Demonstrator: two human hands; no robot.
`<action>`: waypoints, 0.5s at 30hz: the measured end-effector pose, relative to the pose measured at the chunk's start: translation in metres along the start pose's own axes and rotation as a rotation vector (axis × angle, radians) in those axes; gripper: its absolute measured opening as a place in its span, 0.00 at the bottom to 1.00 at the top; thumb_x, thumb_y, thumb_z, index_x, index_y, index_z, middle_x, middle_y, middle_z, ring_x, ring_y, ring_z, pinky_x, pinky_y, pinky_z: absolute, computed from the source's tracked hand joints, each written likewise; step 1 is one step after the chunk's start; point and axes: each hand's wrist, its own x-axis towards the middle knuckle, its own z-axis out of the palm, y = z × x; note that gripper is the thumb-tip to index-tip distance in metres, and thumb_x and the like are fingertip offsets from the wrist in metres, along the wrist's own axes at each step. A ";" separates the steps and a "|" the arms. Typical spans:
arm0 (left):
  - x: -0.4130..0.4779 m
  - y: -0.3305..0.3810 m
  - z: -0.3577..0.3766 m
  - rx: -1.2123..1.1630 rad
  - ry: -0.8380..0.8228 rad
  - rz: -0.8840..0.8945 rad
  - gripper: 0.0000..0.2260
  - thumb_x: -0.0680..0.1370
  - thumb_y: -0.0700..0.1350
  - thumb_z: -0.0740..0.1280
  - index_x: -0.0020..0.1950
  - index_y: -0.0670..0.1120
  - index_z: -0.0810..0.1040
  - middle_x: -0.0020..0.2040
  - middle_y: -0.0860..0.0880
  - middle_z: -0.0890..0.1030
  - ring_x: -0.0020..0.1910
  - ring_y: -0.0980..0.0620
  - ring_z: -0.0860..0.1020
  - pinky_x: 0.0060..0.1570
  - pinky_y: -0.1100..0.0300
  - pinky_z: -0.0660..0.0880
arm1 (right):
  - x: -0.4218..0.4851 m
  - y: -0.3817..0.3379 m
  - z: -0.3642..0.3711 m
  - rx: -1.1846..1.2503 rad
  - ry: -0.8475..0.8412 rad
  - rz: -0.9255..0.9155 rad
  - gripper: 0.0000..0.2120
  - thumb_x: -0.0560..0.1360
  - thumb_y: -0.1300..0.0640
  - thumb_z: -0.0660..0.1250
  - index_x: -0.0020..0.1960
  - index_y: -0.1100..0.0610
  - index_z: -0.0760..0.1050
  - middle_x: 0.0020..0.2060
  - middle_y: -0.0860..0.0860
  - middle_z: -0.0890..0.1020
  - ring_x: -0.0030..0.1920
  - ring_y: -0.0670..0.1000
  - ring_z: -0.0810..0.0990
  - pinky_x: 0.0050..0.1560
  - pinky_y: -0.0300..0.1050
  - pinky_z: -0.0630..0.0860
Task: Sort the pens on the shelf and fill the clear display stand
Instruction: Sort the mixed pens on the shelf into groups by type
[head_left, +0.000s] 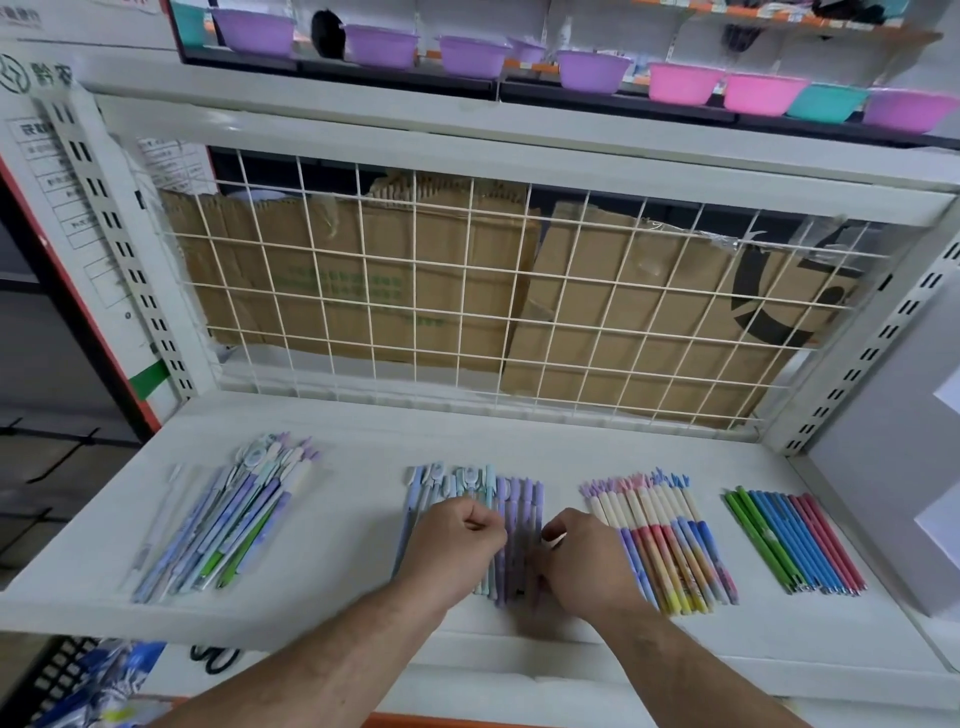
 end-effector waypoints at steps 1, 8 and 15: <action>-0.001 0.000 -0.001 0.009 -0.004 0.001 0.04 0.74 0.42 0.69 0.41 0.48 0.84 0.37 0.55 0.84 0.31 0.62 0.77 0.31 0.67 0.72 | 0.000 0.000 0.000 -0.005 0.002 -0.007 0.03 0.78 0.58 0.68 0.52 0.54 0.77 0.43 0.51 0.85 0.41 0.51 0.84 0.38 0.42 0.78; -0.006 -0.004 -0.015 0.073 0.021 0.046 0.04 0.73 0.44 0.69 0.40 0.50 0.83 0.33 0.59 0.82 0.29 0.59 0.78 0.28 0.69 0.72 | -0.002 -0.005 0.004 -0.033 0.133 -0.086 0.05 0.77 0.56 0.68 0.44 0.49 0.73 0.36 0.43 0.78 0.34 0.42 0.77 0.27 0.33 0.69; -0.005 -0.017 -0.044 0.240 0.092 0.163 0.06 0.73 0.44 0.69 0.39 0.55 0.79 0.38 0.59 0.82 0.40 0.62 0.80 0.44 0.65 0.76 | -0.007 -0.038 0.018 -0.284 0.238 -0.343 0.12 0.75 0.48 0.67 0.56 0.50 0.79 0.52 0.47 0.80 0.50 0.51 0.80 0.42 0.42 0.75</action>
